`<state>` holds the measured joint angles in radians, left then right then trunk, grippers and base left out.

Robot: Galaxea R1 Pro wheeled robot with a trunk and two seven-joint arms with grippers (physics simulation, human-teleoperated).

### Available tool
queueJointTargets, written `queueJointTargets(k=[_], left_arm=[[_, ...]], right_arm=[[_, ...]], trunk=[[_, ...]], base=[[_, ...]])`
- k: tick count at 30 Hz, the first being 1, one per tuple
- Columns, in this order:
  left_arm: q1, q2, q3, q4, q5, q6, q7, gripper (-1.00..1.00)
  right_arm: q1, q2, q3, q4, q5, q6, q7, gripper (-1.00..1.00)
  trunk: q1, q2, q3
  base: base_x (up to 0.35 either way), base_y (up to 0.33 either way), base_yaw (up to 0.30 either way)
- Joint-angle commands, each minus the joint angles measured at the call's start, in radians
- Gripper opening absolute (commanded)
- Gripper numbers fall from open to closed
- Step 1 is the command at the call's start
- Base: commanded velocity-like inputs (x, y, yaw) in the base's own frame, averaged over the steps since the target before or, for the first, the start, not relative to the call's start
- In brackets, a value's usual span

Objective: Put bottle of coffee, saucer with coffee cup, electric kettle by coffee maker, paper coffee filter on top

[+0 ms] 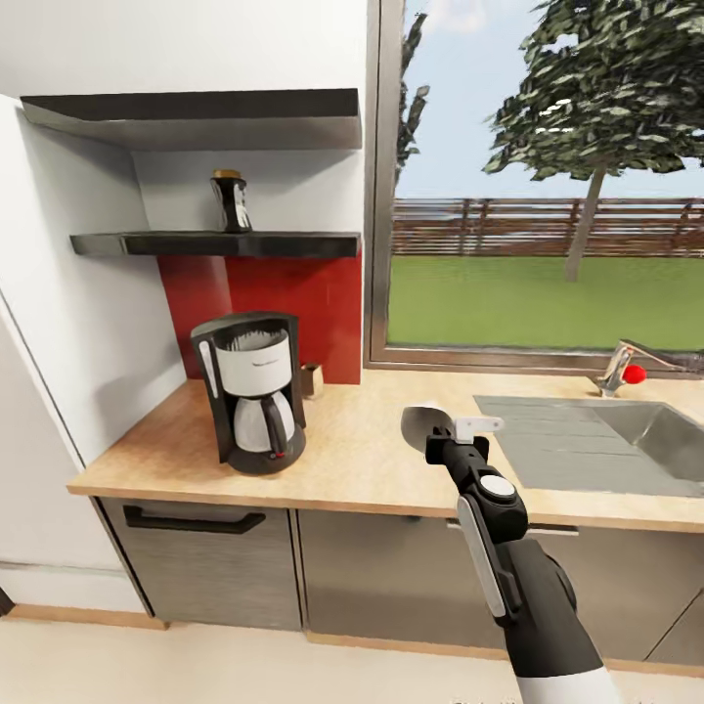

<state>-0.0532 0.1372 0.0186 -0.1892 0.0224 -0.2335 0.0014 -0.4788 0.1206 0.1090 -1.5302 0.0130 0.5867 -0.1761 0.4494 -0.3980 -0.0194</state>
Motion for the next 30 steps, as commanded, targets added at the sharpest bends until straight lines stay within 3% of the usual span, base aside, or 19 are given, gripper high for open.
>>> queueJointTargets(k=[1, 9, 30], left_arm=[[-0.001, 0.000, 0.001, 0.001, 0.003, -0.004, 0.000, 1.00], [-0.001, 0.000, 0.001, 0.002, 0.002, -0.004, 0.000, 1.00], [-0.001, 0.001, 0.002, 0.003, 0.003, -0.004, 0.000, 1.00]], right_arm=[[-0.001, 0.000, 0.001, -0.001, -0.001, 0.005, -0.005, -1.00], [-0.001, 0.000, 0.001, -0.001, -0.001, 0.005, -0.005, -1.00], [-0.001, 0.000, 0.001, 0.000, -0.001, 0.005, -0.005, -1.00]], trunk=[[0.001, -0.002, -0.001], [0.001, -0.002, 0.006], [0.001, -0.002, 0.023]], base=[[0.000, 0.001, -0.219], [-0.034, 0.059, -0.219], [-0.148, 0.267, -0.187]])
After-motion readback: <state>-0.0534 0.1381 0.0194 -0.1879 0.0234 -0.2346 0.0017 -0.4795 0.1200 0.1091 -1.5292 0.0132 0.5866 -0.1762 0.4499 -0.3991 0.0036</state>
